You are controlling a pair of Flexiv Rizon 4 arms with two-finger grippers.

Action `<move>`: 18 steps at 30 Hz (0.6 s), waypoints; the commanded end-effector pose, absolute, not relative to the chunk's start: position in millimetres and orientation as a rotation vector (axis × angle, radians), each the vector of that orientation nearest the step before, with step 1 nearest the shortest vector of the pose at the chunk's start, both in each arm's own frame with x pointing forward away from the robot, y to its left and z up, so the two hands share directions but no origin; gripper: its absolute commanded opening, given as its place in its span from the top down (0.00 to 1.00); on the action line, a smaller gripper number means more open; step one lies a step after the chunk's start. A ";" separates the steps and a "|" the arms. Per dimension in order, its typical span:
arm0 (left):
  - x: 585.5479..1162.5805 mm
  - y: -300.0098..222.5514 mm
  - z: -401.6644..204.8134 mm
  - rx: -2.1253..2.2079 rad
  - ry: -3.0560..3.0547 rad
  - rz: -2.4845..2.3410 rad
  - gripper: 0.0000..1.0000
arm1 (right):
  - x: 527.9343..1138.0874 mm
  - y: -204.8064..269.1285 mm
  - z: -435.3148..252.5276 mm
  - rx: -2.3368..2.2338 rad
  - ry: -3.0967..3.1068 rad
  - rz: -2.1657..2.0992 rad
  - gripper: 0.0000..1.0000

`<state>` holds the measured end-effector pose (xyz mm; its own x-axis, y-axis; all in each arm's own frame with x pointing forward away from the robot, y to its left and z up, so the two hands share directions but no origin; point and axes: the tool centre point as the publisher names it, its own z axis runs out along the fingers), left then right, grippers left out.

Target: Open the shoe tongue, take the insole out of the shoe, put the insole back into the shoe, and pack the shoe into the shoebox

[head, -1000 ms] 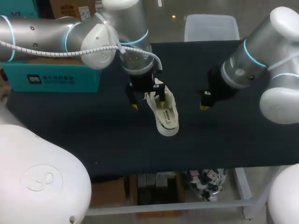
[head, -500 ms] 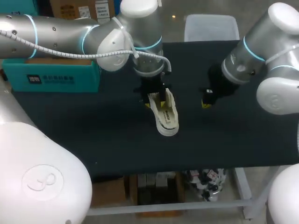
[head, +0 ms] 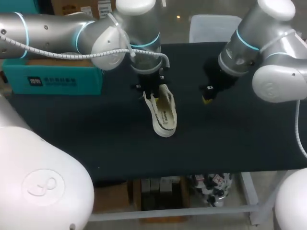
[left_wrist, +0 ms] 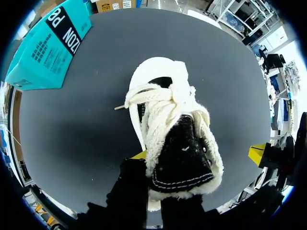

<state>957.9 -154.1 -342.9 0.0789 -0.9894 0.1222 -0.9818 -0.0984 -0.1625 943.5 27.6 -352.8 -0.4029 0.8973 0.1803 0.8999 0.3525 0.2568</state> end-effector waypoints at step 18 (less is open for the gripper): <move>973.6 -105.4 -234.8 -2.104 2.159 -0.629 1.00 | 961.0 35.7 -352.7 -1.536 -2.647 -0.289 0.00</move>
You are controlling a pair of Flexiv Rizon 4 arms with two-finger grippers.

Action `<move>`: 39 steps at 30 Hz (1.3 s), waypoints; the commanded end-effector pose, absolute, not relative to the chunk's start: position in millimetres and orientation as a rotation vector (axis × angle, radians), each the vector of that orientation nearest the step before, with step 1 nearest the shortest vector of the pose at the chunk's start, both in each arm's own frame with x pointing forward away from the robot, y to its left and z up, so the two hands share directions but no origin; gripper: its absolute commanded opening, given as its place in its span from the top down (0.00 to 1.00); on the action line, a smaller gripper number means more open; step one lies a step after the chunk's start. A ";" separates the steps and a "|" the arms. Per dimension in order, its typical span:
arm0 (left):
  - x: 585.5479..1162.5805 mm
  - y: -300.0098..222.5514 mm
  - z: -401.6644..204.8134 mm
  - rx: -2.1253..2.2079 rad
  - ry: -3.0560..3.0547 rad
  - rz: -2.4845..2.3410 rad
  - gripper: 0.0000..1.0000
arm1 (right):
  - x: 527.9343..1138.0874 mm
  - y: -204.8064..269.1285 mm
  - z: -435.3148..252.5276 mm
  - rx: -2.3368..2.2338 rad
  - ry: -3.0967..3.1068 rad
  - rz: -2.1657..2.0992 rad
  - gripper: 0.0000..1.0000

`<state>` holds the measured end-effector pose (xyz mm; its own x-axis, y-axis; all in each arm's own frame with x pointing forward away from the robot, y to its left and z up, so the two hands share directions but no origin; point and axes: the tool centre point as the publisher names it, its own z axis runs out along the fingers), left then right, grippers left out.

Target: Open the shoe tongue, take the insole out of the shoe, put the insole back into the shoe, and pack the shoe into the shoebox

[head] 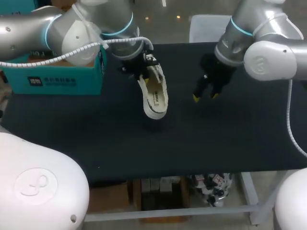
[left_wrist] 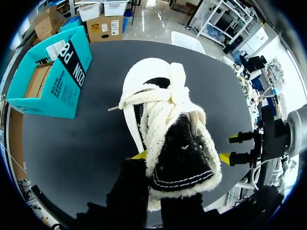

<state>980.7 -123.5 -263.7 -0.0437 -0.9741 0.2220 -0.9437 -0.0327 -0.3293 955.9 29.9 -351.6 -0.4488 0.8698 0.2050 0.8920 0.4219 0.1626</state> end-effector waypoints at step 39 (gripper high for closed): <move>1051.9 67.8 -133.3 -0.932 2.795 -0.438 1.00 | 970.1 39.3 -316.2 -0.526 -3.386 -0.288 0.00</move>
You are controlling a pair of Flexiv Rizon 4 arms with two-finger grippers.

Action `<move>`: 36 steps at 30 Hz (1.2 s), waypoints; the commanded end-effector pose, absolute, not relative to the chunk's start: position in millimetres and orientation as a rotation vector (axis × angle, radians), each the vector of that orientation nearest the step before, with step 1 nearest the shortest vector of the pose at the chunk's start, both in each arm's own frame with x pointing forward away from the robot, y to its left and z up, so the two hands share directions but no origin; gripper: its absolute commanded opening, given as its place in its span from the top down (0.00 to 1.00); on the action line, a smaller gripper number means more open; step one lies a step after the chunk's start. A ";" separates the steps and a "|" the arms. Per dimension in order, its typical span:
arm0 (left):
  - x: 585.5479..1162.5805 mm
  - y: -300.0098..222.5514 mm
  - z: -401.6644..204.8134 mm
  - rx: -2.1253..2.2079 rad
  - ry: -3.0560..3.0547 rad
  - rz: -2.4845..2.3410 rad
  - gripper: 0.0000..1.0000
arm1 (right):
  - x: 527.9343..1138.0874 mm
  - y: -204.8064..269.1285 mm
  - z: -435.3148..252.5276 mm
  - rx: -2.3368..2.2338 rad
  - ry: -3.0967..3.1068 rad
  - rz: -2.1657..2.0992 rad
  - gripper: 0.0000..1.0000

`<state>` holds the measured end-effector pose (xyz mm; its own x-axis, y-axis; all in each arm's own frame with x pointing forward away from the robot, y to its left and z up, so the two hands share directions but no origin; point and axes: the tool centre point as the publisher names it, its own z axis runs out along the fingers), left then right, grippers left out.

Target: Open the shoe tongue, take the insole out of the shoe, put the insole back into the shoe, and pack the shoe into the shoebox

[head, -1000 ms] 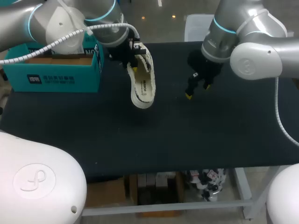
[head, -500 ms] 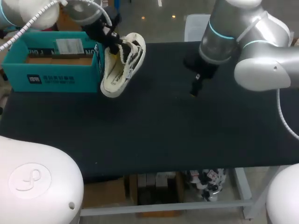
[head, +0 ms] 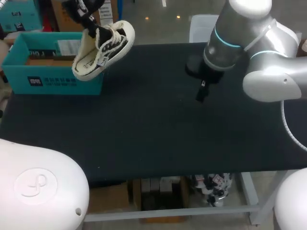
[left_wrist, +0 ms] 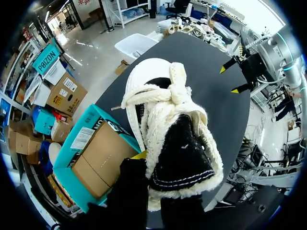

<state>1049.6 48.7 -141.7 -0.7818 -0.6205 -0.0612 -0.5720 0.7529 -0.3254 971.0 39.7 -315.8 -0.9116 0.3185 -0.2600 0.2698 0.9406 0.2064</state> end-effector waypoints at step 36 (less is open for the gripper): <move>1197.5 190.1 -159.1 -0.796 2.832 -0.221 1.00 | 970.1 39.3 -316.2 0.435 2.801 0.238 0.00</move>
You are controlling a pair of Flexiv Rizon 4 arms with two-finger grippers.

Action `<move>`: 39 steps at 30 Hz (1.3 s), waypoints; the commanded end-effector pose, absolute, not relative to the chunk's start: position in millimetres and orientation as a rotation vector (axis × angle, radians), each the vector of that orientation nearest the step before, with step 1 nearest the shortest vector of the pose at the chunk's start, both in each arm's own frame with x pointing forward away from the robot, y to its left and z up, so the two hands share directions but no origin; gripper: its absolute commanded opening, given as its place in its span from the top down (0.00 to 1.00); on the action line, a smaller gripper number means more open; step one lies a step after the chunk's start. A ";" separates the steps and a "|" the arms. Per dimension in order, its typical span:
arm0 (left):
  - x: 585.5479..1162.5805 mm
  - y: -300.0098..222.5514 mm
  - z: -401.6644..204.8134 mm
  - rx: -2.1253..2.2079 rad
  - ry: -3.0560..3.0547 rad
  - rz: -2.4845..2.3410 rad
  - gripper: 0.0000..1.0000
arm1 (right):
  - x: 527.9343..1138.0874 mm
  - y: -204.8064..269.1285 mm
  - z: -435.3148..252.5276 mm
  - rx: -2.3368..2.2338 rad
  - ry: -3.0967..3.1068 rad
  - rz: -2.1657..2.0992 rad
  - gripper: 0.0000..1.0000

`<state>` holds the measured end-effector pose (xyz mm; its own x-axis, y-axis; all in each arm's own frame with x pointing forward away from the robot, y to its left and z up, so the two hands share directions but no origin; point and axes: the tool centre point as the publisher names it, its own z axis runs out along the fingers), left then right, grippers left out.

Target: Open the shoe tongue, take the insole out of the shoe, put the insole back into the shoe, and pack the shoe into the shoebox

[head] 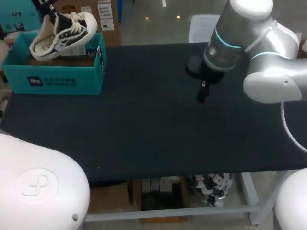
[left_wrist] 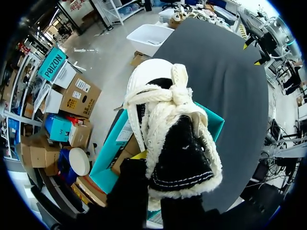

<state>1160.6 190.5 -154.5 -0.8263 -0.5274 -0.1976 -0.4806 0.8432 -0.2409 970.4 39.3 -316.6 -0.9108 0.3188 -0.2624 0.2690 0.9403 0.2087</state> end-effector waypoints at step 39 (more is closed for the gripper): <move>1197.4 225.8 -264.4 -0.315 2.954 -0.038 1.00 | 970.1 39.3 -316.2 0.435 2.801 0.238 0.00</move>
<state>1188.6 228.3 -254.1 -0.9610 -0.2134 -0.1758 -0.2075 0.9769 -0.0515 970.4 39.1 -316.7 -0.9106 0.3190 -0.2628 0.2690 0.9401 0.2092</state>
